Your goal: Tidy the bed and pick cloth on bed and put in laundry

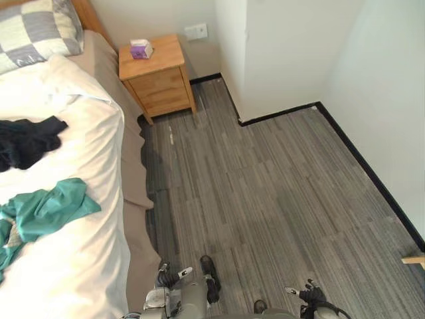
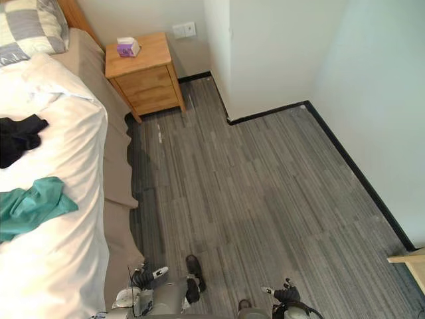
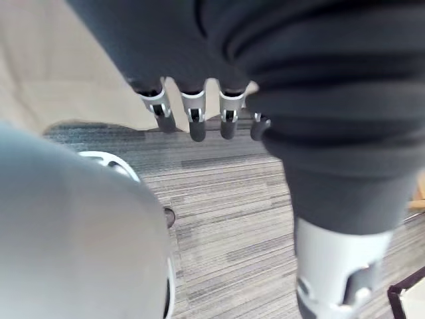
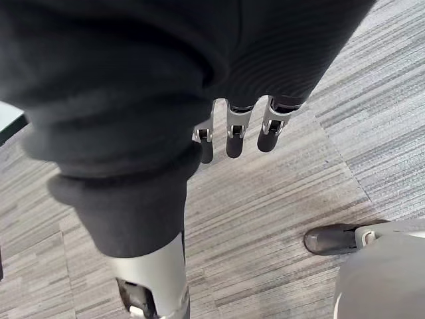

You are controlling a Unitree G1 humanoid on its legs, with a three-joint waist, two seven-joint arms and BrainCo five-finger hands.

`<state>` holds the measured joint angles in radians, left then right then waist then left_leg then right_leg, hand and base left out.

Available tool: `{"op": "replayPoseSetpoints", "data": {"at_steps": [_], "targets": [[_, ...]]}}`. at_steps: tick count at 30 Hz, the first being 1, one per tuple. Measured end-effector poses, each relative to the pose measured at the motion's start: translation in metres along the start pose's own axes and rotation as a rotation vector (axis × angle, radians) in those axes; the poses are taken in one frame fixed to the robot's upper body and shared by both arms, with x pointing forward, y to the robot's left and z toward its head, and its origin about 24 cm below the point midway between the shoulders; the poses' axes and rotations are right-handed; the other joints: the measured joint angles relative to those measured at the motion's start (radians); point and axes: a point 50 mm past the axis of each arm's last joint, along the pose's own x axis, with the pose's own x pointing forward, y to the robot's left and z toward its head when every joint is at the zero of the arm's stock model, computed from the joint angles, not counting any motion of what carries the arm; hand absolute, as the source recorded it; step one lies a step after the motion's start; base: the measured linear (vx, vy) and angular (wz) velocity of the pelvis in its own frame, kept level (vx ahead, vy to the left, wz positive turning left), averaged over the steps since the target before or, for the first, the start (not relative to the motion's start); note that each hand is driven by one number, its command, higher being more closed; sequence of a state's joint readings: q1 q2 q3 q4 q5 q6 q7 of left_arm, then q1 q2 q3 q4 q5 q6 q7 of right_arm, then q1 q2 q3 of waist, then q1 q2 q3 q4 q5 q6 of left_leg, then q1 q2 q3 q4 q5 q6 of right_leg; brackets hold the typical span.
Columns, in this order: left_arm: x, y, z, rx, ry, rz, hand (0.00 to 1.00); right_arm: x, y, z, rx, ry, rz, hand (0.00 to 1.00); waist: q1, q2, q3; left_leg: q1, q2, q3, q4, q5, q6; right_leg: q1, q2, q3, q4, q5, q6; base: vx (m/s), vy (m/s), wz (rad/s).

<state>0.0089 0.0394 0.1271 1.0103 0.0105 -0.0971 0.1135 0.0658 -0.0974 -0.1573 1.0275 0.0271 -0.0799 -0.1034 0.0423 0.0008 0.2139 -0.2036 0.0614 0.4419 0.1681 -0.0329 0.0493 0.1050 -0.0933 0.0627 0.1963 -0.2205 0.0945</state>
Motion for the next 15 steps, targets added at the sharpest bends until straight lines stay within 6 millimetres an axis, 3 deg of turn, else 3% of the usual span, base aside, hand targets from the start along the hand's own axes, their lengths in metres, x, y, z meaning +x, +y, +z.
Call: {"op": "replayPoseSetpoints", "data": {"at_steps": [1, 2, 3, 4, 5, 6, 7, 8, 9, 10, 11, 12, 13, 14, 15], "targets": [[0.0, 0.002, -0.001, 0.002, 0.004, 0.007, 0.0, -0.001, 0.003, -0.002, 0.008, 0.008, 0.005, 0.0, 0.0, -0.016, 0.001, 0.037, -0.015, 0.005, 0.005, -0.04, -0.002, -0.059, -0.016, -0.008, 0.184, -0.025, 0.03, 0.49, 0.164, -0.04], [0.0, 0.005, -0.003, 0.007, 0.013, 0.012, 0.0, -0.001, 0.005, -0.003, 0.012, 0.007, 0.012, 0.0, -0.001, -0.042, 0.0, 0.084, -0.036, 0.001, 0.008, -0.078, -0.002, -0.115, -0.029, -0.008, 0.388, -0.014, 0.09, 0.49, 0.154, -0.01], [0.001, 0.01, -0.003, 0.017, 0.017, 0.022, 0.0, -0.001, 0.007, -0.003, 0.013, 0.006, 0.017, 0.0, -0.004, -0.053, 0.0, 0.112, -0.048, -0.01, 0.006, -0.1, -0.003, -0.146, -0.037, -0.003, 0.487, 0.017, 0.144, 0.49, 0.124, 0.16], [0.0, 0.011, -0.005, 0.021, 0.03, 0.024, 0.0, -0.002, 0.009, -0.003, 0.018, 0.007, 0.028, 0.0, -0.02, -0.053, 0.004, 0.162, -0.059, -0.032, 0.004, -0.13, -0.001, -0.214, -0.048, -0.01, 0.677, 0.079, 0.174, 0.44, 0.072, 0.37], [0.0, 0.013, -0.009, 0.024, 0.047, 0.029, 0.0, -0.002, 0.009, -0.002, 0.018, -0.001, 0.033, 0.0, -0.033, -0.058, 0.004, 0.209, -0.063, -0.057, 0.0, -0.154, -0.005, -0.276, -0.059, -0.04, 0.815, 0.054, 0.145, 0.44, 0.049, 0.47], [-0.001, 0.013, -0.011, 0.023, 0.053, 0.029, 0.0, -0.002, 0.008, -0.001, 0.019, -0.008, 0.03, 0.0, -0.038, -0.058, 0.004, 0.234, -0.062, -0.069, -0.008, -0.158, -0.006, -0.303, -0.067, -0.07, 0.846, 0.035, 0.112, 0.57, -0.008, 0.83], [-0.001, 0.012, -0.01, 0.019, 0.054, 0.027, 0.0, -0.002, 0.005, -0.001, 0.015, -0.012, 0.022, 0.0, -0.052, -0.049, 0.007, 0.3, -0.047, -0.113, -0.044, -0.163, -0.012, -0.375, -0.071, -0.159, 0.816, -0.035, 0.038, 0.48, -0.05, 0.72], [-0.001, 0.011, -0.01, 0.017, 0.053, 0.026, 0.0, -0.001, 0.004, 0.0, 0.014, -0.014, 0.02, 0.0, -0.054, -0.044, 0.01, 0.311, -0.04, -0.123, -0.05, -0.164, -0.013, -0.384, -0.065, -0.175, 0.792, -0.046, 0.022, 0.48, -0.083, 0.94], [-0.001, 0.008, -0.009, 0.002, 0.052, 0.019, 0.0, 0.0, -0.001, 0.003, 0.017, -0.023, 0.01, 0.0, -0.061, -0.017, 0.019, 0.341, -0.008, -0.15, -0.069, -0.164, -0.015, -0.418, -0.039, -0.214, 0.639, -0.069, -0.014, 0.37, -0.133, 0.61], [0.0, 0.006, -0.008, -0.005, 0.05, 0.015, 0.0, 0.0, -0.003, 0.005, 0.014, -0.033, 0.007, 0.0, -0.064, -0.004, 0.021, 0.348, 0.008, -0.157, -0.071, -0.163, -0.017, -0.433, -0.026, -0.219, 0.54, -0.066, -0.019, 0.46, -0.197, 0.85], [0.0, 0.002, -0.006, -0.014, 0.041, 0.008, 0.0, 0.001, -0.005, 0.01, 0.015, -0.05, 0.002, 0.0, -0.072, 0.016, 0.023, 0.363, 0.03, -0.172, -0.085, -0.16, -0.039, -0.469, -0.017, -0.202, 0.336, -0.03, -0.015, 0.57, -0.279, 0.87], [0.0, 0.001, -0.005, -0.034, 0.039, 0.007, 0.0, 0.002, -0.007, 0.015, 0.014, -0.062, -0.001, 0.0, -0.085, 0.028, 0.026, 0.387, 0.049, -0.187, -0.108, -0.168, -0.069, -0.495, -0.017, -0.156, 0.143, 0.063, -0.008, 0.49, -0.273, 0.88], [0.0, 0.001, -0.005, -0.037, 0.035, 0.007, 0.0, 0.003, -0.006, 0.016, 0.017, -0.062, 0.0, 0.0, -0.086, 0.028, 0.026, 0.402, 0.054, -0.192, -0.116, -0.177, -0.086, -0.499, -0.019, -0.128, 0.058, 0.106, -0.003, 0.53, -0.335, 0.79], [-0.001, 0.003, -0.007, -0.049, 0.038, 0.017, 0.0, 0.002, -0.007, 0.014, 0.023, -0.055, 0.0, 0.0, -0.083, 0.023, 0.025, 0.443, 0.064, -0.191, -0.134, -0.206, -0.132, -0.517, -0.035, -0.088, -0.019, 0.161, 0.015, 0.56, -0.41, 0.53], [-0.003, 0.007, -0.014, -0.081, 0.06, 0.035, 0.0, 0.003, -0.007, 0.016, 0.019, -0.058, 0.002, 0.0, -0.081, 0.015, 0.021, 0.489, 0.077, -0.194, -0.136, -0.225, -0.157, -0.532, -0.022, -0.076, 0.055, 0.239, 0.028, 0.72, -0.516, 0.44]]}}
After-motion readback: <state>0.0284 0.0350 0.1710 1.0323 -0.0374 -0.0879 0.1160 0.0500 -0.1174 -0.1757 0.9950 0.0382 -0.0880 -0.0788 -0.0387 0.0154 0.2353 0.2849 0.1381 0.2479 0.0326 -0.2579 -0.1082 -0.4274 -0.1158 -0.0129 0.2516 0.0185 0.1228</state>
